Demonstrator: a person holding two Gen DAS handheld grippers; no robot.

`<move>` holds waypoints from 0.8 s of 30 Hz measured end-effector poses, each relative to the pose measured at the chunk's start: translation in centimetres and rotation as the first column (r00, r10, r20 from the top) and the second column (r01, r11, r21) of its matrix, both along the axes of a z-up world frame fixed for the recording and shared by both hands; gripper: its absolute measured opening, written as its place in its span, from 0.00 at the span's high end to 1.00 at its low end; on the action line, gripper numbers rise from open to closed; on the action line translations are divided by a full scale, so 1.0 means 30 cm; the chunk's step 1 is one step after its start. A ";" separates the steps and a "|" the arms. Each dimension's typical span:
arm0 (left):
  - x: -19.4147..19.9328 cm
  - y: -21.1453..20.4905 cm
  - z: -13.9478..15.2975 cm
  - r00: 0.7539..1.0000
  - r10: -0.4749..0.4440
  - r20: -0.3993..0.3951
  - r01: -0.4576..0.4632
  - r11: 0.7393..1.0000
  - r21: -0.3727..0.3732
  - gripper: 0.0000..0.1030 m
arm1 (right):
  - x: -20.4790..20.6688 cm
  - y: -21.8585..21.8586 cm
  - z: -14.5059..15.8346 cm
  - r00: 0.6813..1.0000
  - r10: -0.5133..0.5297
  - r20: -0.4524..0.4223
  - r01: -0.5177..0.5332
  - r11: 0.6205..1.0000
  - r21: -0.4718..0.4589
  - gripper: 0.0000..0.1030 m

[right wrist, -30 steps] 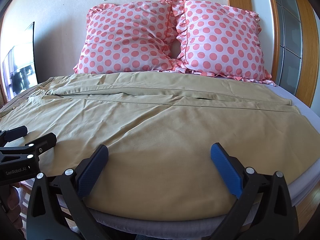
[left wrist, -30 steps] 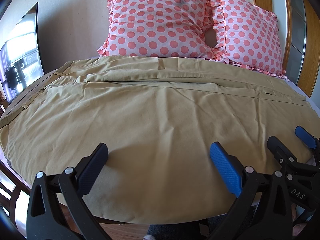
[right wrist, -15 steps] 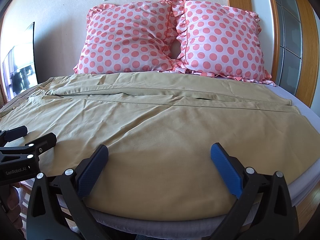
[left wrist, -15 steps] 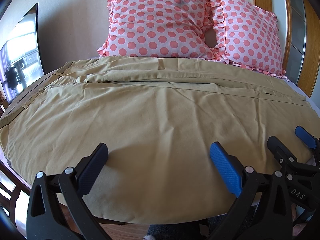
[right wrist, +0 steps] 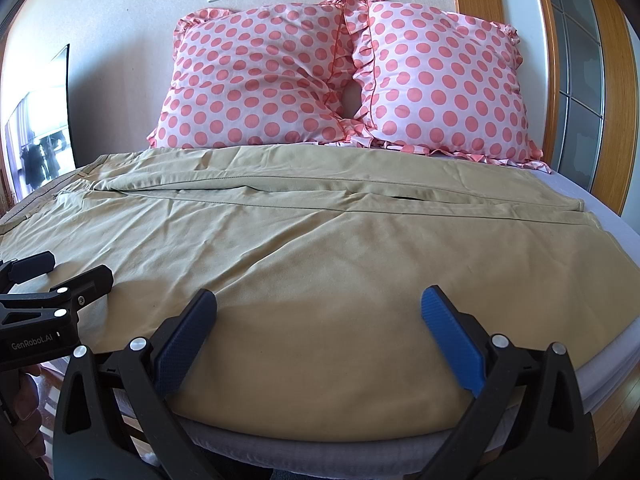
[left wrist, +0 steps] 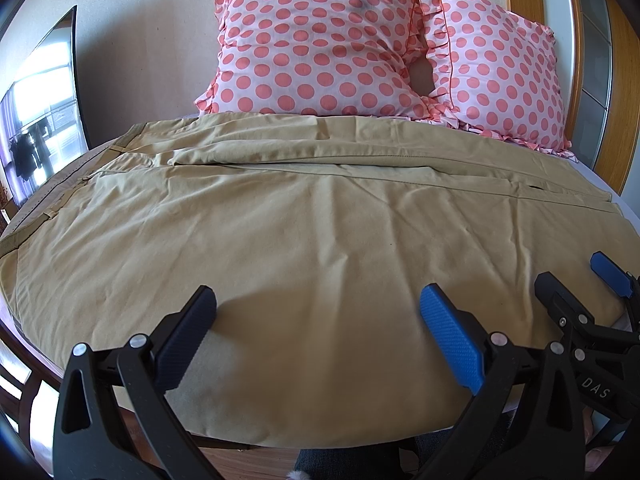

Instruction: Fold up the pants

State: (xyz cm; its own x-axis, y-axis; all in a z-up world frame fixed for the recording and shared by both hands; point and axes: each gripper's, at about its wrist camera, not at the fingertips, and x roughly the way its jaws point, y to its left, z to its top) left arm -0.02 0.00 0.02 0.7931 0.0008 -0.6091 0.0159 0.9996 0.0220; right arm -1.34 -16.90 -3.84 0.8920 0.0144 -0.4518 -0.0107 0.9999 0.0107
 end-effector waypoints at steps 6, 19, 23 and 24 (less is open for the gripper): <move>0.000 0.000 0.000 1.000 0.000 0.001 0.000 1.000 0.000 0.02 | 0.000 0.000 0.000 1.000 0.000 0.001 0.000 1.000 0.000 0.01; 0.000 0.000 0.000 1.000 0.000 0.002 0.000 1.000 0.000 0.02 | 0.000 0.000 -0.001 1.000 0.000 0.002 0.000 1.000 0.000 0.01; 0.000 0.000 0.000 1.000 0.000 0.002 0.000 1.000 0.000 0.02 | -0.001 0.000 -0.002 1.000 0.000 0.002 0.000 1.000 0.000 0.01; 0.000 0.000 0.000 1.000 0.000 0.003 0.000 1.000 0.000 0.02 | -0.002 0.001 -0.005 1.000 0.000 0.003 0.000 1.000 0.000 0.01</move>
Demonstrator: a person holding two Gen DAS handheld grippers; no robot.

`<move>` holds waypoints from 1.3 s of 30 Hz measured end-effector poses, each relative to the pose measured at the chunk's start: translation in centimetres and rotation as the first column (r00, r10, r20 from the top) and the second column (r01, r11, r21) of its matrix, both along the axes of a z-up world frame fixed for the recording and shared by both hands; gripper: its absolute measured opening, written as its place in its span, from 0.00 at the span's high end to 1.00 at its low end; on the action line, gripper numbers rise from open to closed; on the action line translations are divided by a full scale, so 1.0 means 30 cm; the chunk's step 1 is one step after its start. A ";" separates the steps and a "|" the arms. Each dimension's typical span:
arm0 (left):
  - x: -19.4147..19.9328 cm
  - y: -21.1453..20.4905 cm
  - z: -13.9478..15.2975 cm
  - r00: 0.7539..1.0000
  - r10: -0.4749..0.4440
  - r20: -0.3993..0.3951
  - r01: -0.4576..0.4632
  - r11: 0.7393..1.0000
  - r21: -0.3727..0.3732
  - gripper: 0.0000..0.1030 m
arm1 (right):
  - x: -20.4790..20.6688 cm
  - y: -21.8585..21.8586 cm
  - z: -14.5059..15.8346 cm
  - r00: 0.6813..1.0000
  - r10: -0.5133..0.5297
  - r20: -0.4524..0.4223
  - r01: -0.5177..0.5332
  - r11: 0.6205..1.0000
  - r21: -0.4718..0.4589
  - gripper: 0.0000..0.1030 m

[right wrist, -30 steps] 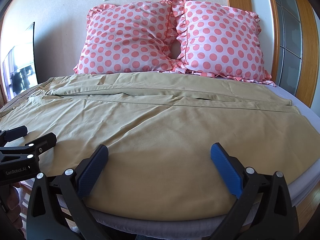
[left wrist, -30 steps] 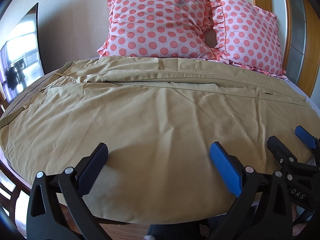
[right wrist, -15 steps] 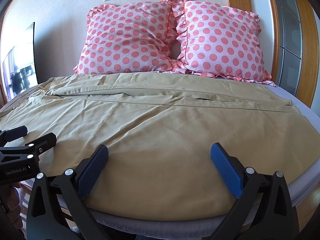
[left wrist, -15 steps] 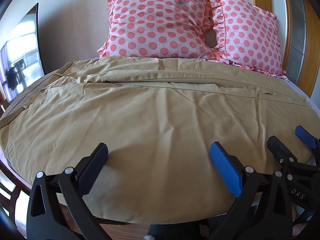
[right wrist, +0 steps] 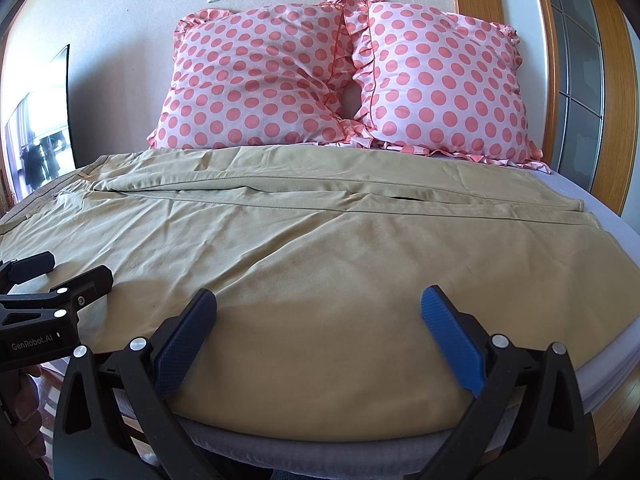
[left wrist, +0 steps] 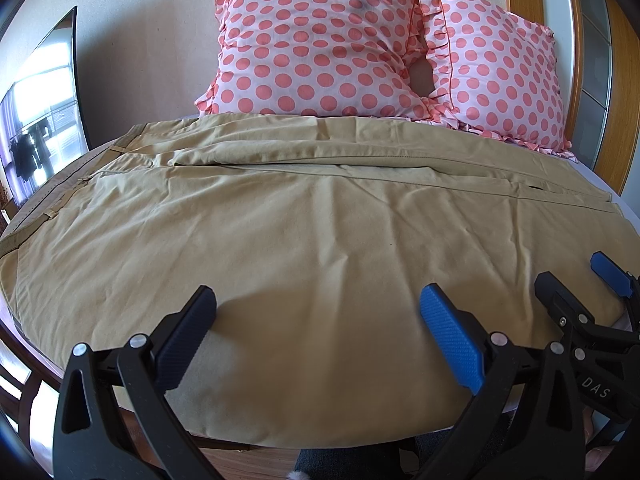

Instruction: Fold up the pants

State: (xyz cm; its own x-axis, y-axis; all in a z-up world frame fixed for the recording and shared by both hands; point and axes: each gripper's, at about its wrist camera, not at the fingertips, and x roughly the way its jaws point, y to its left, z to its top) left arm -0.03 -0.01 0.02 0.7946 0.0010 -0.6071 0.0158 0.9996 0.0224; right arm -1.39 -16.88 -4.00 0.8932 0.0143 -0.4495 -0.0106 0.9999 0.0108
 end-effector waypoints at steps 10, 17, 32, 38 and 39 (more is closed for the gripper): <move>0.031 0.018 0.023 0.999 -0.031 -0.042 0.031 0.999 0.005 0.02 | 0.054 -0.064 0.063 0.997 0.031 -0.073 -0.029 0.999 0.030 0.01; 0.146 0.109 0.187 0.992 0.064 0.107 -0.072 0.995 0.072 0.02 | 0.299 -0.463 0.290 0.962 -0.266 -0.060 0.271 0.958 0.093 0.01; 0.431 0.297 0.202 0.990 0.134 0.045 -0.127 0.982 -0.136 0.02 | 1.028 -1.031 0.156 0.600 -0.665 -0.445 0.768 0.634 0.088 0.33; 0.466 0.345 0.163 0.990 0.138 -0.029 -0.141 0.961 -0.237 0.02 | 1.085 -1.064 0.102 0.557 -0.711 -0.430 0.789 0.614 0.007 0.48; 0.467 0.354 0.159 0.989 0.146 -0.034 -0.149 0.955 -0.254 0.02 | 1.079 -1.057 0.102 0.570 -0.711 -0.411 0.782 0.623 0.007 0.56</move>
State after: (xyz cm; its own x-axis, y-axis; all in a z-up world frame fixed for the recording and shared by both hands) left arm 13.98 10.62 4.80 0.7886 -0.0390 -0.6136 -0.1338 0.9632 -0.2332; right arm 30.98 -48.59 -0.94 0.4072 -0.4799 -0.7771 0.7787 0.6271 0.0208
